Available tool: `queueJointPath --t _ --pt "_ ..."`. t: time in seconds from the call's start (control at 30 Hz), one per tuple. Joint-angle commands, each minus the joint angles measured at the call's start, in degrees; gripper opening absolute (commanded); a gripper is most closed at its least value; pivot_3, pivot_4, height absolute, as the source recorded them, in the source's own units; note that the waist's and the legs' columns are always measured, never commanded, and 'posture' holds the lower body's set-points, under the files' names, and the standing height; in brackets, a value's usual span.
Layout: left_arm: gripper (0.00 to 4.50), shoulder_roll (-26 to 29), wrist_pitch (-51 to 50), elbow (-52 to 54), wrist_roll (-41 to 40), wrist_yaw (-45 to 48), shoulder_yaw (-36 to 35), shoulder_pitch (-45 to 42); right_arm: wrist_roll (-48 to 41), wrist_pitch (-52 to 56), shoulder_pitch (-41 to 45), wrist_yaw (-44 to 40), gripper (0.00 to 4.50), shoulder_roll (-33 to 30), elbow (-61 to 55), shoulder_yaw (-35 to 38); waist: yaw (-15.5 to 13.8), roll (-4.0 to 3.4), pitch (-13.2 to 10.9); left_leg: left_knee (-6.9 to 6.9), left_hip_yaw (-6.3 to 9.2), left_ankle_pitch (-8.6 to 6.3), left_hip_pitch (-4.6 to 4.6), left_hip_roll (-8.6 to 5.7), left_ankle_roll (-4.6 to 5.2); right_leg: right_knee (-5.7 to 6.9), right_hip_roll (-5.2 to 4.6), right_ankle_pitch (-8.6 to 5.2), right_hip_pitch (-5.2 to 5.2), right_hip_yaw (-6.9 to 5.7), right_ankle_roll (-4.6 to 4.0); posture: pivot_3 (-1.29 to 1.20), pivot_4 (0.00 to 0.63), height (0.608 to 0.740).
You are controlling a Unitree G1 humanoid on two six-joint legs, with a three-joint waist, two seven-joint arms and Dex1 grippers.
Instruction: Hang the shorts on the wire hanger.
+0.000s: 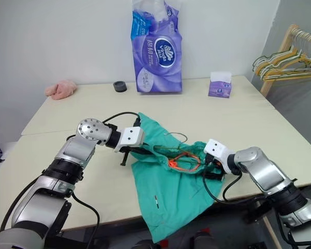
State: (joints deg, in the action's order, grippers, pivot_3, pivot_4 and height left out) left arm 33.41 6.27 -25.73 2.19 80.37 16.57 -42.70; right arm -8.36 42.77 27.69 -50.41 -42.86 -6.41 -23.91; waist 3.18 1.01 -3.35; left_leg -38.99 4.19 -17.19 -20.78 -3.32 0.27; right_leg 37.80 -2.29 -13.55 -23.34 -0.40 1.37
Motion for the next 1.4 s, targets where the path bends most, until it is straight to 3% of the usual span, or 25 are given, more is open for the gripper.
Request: queueJointPath --t 0.03,0.37,0.53,0.67,0.8,0.97,1.17,1.4 --pt "0.0 -0.13 -0.83 2.75 -1.82 -0.62 -0.99 0.01 1.28 -1.25 1.5 -0.83 3.23 1.07 -0.36 -0.03 -0.02 0.0 0.0 0.0 0.0 0.0 0.0 0.0 0.0 0.01 0.0 0.0 0.0 0.0 0.0 -0.11 0.007 0.74" --pt "0.0 -1.12 -0.03 2.9 -1.86 -3.55 -1.39 0.48 1.44 -0.11 0.34 -2.91 0.03 0.08 -4.69 1.56 -0.06 0.0 0.0 0.0 0.01 0.0 0.0 0.0 0.0 0.02 -0.01 0.0 -0.01 0.0 0.0 -0.11 0.009 0.74" --pt "0.0 -1.98 -3.57 0.95 -3.53 -4.49 -2.53 0.29 0.44 1.64 -0.02 -3.38 0.03 -0.17 -7.81 3.1 -0.06 -0.02 0.01 0.0 0.02 0.0 0.0 -0.01 0.0 0.02 -0.01 0.0 -0.02 -0.01 0.0 -0.12 0.01 0.74" --pt "0.91 -1.93 -4.89 -0.57 -5.47 -3.38 -3.71 -0.33 -0.51 3.18 -0.84 -3.46 0.0 -0.65 -10.49 4.72 0.02 -0.01 0.01 0.0 0.02 0.0 0.0 -0.01 0.0 0.02 -0.01 0.0 -0.02 -0.01 0.0 -0.12 0.011 0.74" --pt "2.09 -2.24 -8.59 -1.44 -8.17 -3.23 -5.78 -1.09 -1.12 4.04 -1.65 -3.26 0.0 -0.96 -11.95 5.57 0.03 -0.01 0.01 0.0 0.03 0.0 -0.01 0.0 0.0 0.01 -0.02 0.0 -0.02 -0.02 0.0 -0.12 0.01 0.74" --pt "3.4 1.56 -11.13 -6.2 -9.53 1.27 -7.01 -4.22 -2.14 4.93 -2.57 -3.89 0.0 -2.32 -13.73 7.1 0.1 -0.01 0.01 0.0 0.03 0.0 -0.01 0.0 -0.01 0.02 -0.01 0.0 -0.03 -0.03 0.0 -0.12 0.01 0.74" --pt "3.4 2.94 -9.49 -12.7 -8.84 2.47 -7.3 -7.21 -4.53 6.32 -3.46 -4.91 0.0 -4.25 -15.95 8.85 -0.03 -0.02 0.01 0.0 0.03 -0.01 -0.01 -0.03 -0.01 0.0 -0.02 0.0 -0.03 -0.03 0.0 -0.13 0.004 0.74" --pt "3.4 0.88 -3.67 -14.58 -5.9 1.14 -5.22 -5.08 -6.85 7.53 -4.12 -5.17 0.0 -6.0 -17.89 10.47 -0.07 -0.01 0.01 0.0 0.03 -0.01 -0.03 -0.02 -0.01 0.0 -0.03 0.0 -0.03 -0.03 0.0 -0.13 0.001 0.74"
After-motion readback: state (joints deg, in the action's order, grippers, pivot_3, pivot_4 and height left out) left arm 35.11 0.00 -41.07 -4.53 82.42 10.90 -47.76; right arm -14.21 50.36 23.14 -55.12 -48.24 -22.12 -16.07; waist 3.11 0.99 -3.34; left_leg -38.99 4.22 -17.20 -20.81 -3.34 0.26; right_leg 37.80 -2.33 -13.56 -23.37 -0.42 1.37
